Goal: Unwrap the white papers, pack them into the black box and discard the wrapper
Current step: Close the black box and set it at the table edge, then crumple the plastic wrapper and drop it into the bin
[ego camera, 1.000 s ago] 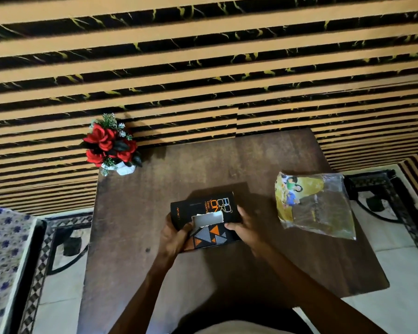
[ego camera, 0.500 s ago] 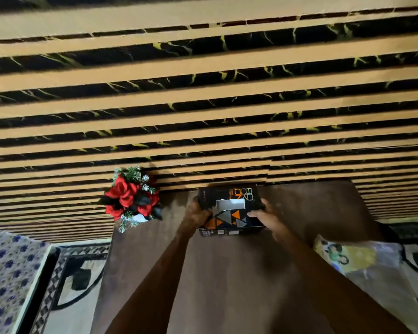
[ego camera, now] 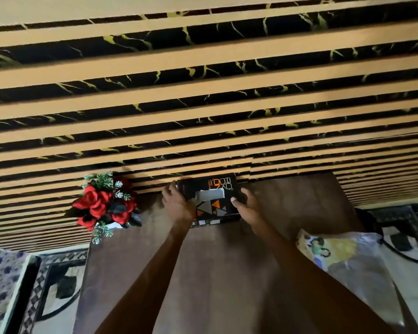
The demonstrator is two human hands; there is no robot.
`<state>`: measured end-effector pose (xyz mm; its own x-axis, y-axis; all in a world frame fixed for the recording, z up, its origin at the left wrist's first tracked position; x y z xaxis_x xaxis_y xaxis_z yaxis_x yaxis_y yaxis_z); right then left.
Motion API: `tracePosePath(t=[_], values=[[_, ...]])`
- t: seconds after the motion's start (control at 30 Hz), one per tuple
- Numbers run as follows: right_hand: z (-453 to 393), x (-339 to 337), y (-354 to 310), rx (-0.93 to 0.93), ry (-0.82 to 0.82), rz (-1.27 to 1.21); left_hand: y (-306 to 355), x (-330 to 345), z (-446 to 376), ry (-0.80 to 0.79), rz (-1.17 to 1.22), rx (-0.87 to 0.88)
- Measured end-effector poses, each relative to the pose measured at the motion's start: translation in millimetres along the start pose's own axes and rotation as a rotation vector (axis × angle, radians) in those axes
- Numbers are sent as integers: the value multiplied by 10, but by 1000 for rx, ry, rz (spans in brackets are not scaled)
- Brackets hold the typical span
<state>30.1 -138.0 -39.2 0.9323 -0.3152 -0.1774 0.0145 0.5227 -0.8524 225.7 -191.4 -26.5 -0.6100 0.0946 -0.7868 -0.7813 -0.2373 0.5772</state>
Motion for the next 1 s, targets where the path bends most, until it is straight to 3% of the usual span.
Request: tracePosePath(t=[0.07, 0.13, 0.23, 0.3, 0.37, 0.43, 0.53, 0.63, 0.73, 0.8, 1.0], values=[[166, -136, 69, -28, 54, -62, 188, 26, 287, 173, -141, 159], [382, -338, 234, -46, 38, -107, 349, 218, 568, 190, -92, 360], [764, -820, 641, 2, 102, -91, 498, 771, 953, -162, 80, 407], [1046, -1193, 997, 14, 212, -161, 575, 1226, 1228, -401, -33, 452], [1280, -1542, 1344, 2, 386, -212, 662, 1526, 1499, -536, -111, 498], [1461, -1872, 1646, 90, 501, -157, 755, 1770, 1777, -654, 90, 474], [1547, -2248, 2051, 319, 417, 9, 803, 2166, 2094, -761, 234, 334], [1552, -2474, 2121, 342, 351, -45, 889, 2327, 2406, -757, 163, 220], [1647, -2757, 2032, 380, 338, -300, 1062, 2445, 2692, -715, 114, 224], [1748, -2981, 1978, 356, 299, -431, 1224, 2513, 2879, -815, 101, 212], [1723, -3975, 1983, 309, 260, -484, 1870, 2808, 3673, -1012, 133, 412]])
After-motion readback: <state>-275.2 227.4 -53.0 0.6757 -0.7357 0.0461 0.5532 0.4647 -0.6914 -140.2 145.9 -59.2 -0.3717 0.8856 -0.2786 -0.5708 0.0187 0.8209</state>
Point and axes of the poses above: each hand's wrist, its own z-axis away from the middle knuckle, its own x-axis out of the palm, y = z × x, the point moved 3 cm from there along -z, towards the middle knuckle, and after that the axes turned 10 degrees about -z, right-handed, at the moved point
